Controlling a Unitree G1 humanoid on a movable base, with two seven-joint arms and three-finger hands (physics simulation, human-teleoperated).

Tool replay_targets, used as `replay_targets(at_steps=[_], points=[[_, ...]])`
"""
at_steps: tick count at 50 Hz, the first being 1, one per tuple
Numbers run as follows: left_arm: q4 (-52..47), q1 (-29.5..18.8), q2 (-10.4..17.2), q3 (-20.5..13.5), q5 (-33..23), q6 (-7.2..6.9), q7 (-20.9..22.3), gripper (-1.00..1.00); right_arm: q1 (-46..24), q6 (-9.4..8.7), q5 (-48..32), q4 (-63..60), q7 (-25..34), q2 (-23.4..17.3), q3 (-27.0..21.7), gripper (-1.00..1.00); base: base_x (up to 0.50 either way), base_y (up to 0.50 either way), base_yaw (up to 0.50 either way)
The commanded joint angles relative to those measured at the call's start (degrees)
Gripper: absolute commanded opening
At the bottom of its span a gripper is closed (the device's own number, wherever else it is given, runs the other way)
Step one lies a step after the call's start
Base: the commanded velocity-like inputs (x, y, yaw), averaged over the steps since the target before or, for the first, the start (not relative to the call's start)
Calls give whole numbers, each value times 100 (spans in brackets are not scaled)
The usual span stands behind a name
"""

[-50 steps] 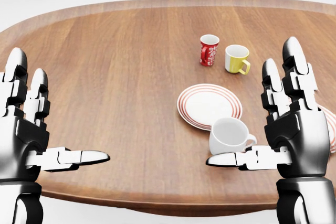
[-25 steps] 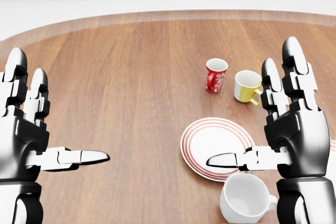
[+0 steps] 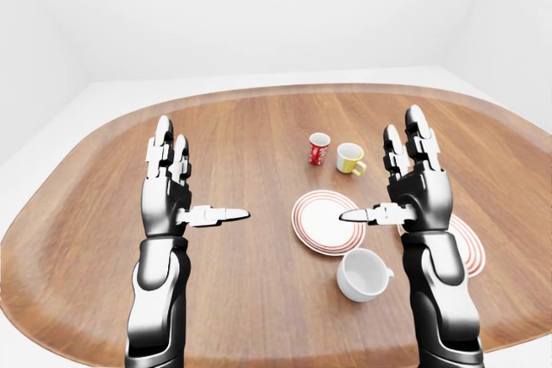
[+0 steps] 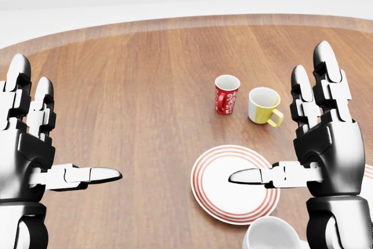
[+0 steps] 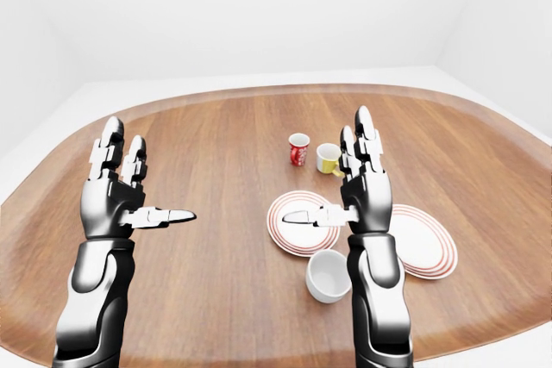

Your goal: Put the white mug on the left plate.

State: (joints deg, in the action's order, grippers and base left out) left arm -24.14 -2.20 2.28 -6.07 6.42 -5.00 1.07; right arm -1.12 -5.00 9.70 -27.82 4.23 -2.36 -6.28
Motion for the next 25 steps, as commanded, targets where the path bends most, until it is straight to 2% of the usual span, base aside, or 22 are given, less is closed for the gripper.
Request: replay_targets(at_steps=[1, 13, 25], points=[[1, 8, 1, -5, 2, 0, 2, 100, -91, 0, -220, 178, -186, -8, 14, 100, 0, 0, 0], [1, 20, 2, -6, -7, 0, 8, 100, -100, 0, -471, 173, -291, -18, 95, 100, 0, 0, 0], [-19, 73, -16, 13, -38, 0, 23, 100, 635, 0, -1108, -508, 211, -45, 319, 100, 0, 0, 0]])
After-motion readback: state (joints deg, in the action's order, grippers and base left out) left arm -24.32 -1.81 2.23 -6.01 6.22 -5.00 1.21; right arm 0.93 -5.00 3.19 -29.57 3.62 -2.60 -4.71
